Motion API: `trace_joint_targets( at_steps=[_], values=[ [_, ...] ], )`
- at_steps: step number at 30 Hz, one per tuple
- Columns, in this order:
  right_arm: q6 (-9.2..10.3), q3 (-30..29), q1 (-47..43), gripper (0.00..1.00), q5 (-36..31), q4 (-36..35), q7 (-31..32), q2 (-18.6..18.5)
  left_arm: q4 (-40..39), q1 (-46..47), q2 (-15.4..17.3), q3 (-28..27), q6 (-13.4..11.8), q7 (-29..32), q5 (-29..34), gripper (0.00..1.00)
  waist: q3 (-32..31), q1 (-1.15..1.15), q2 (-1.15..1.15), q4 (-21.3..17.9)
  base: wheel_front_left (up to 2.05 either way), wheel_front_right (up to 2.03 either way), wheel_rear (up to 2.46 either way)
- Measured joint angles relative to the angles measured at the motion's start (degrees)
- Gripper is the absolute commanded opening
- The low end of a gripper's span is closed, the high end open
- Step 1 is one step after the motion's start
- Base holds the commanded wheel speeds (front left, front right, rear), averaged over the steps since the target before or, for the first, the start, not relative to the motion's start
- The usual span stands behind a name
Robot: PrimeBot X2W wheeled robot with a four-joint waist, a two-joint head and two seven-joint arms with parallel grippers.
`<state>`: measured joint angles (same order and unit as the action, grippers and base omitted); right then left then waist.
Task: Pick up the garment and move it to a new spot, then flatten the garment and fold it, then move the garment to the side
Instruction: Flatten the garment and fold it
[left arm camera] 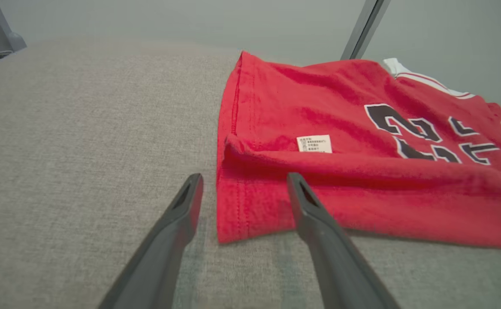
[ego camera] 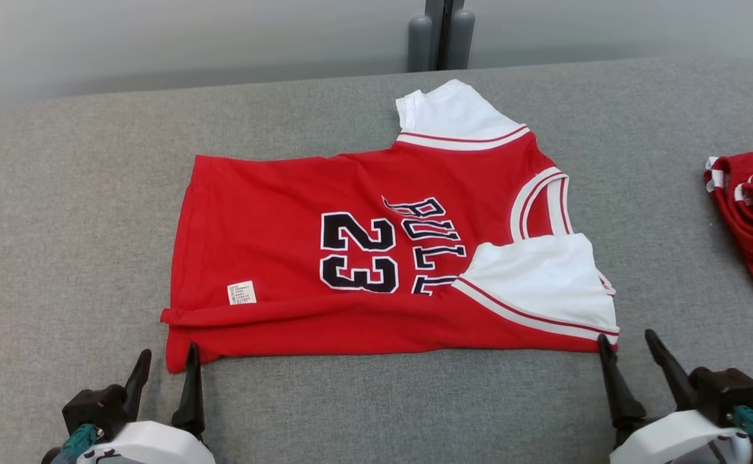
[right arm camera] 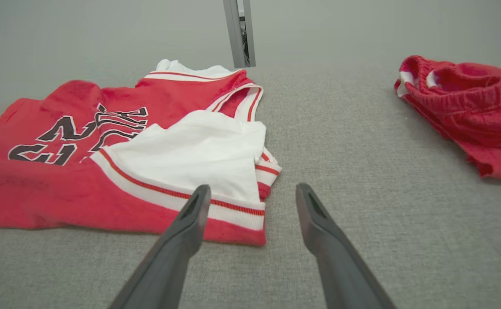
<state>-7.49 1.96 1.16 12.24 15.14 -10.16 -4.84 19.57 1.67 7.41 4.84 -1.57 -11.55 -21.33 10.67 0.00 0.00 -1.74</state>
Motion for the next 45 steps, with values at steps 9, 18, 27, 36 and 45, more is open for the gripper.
trace_joint_targets(
  at_steps=[9, 18, 27, 36, 45],
  values=[
    [0.00, 3.09, 4.92, 1.00, 3.65, 12.04, -2.05, 0.64, 8.72, 3.54, -0.55, -0.03, 1.59, 0.46, -2.42, 1.00, 2.38, 0.00, 0.00, 0.38, 0.00, 0.00, 0.00],
    [0.07, 8.22, 10.74, 0.07, 9.65, 18.93, -2.13, -0.38, 11.20, 5.93, 0.45, 0.79, 3.14, 1.19, -2.96, 0.00, 2.73, 0.00, 0.00, 0.35, 0.00, 0.00, 0.00],
    [-0.02, 11.09, 11.00, 0.00, 15.55, 18.03, -1.93, -3.45, 6.73, 5.47, 1.45, 1.96, 3.61, 0.75, -2.47, 0.00, 2.02, 0.00, 0.00, 1.01, 0.00, 0.00, 0.00],
    [-0.02, 8.13, 3.92, 0.00, 17.42, 9.93, 0.53, -6.72, -4.01, -1.47, 2.89, 2.66, 1.75, 5.73, -2.45, 0.00, 0.19, 0.00, 0.00, 0.58, 0.00, 0.00, 0.00],
    [-0.01, 3.09, -6.48, 0.00, 16.22, 3.01, 4.77, -5.04, -12.13, -10.17, 2.41, 3.85, -0.03, 11.34, -4.01, 0.00, -2.25, 0.00, 0.00, 0.17, 0.00, 0.00, 0.00]
  ],
)
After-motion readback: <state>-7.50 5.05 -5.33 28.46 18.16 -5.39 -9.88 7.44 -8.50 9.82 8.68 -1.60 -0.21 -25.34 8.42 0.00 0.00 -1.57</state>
